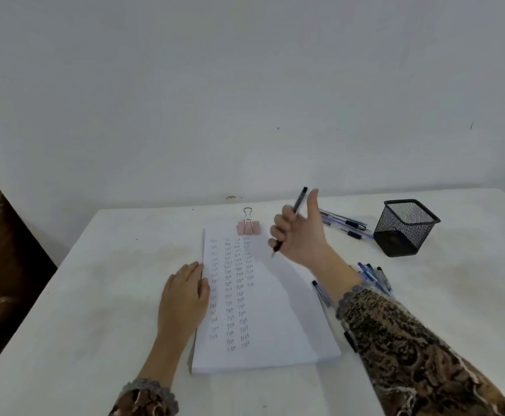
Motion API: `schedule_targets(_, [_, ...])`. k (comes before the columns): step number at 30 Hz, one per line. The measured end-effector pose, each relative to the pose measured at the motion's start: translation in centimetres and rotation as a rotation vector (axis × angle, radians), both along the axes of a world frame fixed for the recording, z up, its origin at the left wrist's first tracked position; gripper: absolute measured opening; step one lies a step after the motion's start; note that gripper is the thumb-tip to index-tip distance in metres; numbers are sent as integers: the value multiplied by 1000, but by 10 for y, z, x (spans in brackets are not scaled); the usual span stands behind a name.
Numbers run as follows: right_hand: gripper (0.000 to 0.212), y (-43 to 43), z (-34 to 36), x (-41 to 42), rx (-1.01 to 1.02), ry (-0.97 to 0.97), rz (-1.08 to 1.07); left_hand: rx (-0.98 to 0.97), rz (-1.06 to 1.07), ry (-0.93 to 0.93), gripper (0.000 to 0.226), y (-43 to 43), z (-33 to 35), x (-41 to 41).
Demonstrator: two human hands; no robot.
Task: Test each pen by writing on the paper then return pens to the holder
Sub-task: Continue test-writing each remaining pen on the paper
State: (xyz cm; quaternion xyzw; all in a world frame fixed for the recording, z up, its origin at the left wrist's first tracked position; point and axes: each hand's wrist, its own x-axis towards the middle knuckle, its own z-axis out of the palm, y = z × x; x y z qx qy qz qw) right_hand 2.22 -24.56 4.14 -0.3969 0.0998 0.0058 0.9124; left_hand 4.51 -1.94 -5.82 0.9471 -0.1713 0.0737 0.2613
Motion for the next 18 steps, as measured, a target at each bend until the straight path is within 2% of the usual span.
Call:
schedule_targets(2, [65,21,-19,-10,192,-1,-52,-3,-4,5,42,0,0,0])
schedule_targets(5, [55,41,-45,-24,357,4,-177,-11,-6,0,43,1,0,0])
schedule_targets(7, [55,46,-55,-30,451,-17,-247,-7,-8,0,44,1,2,-1])
schedule_targets(10, [69,49,-55,-35,463,-15,-296,-8,-7,11,44,1,2,-1])
schedule_targets(15, [53,46,-62,-33,444,-43,-307,-9,-4,12,43,1,3,-1])
schedule_targets(18, [54,45,-64,-32,467,-53,-303,-16,-9,3,43,2,3,-2])
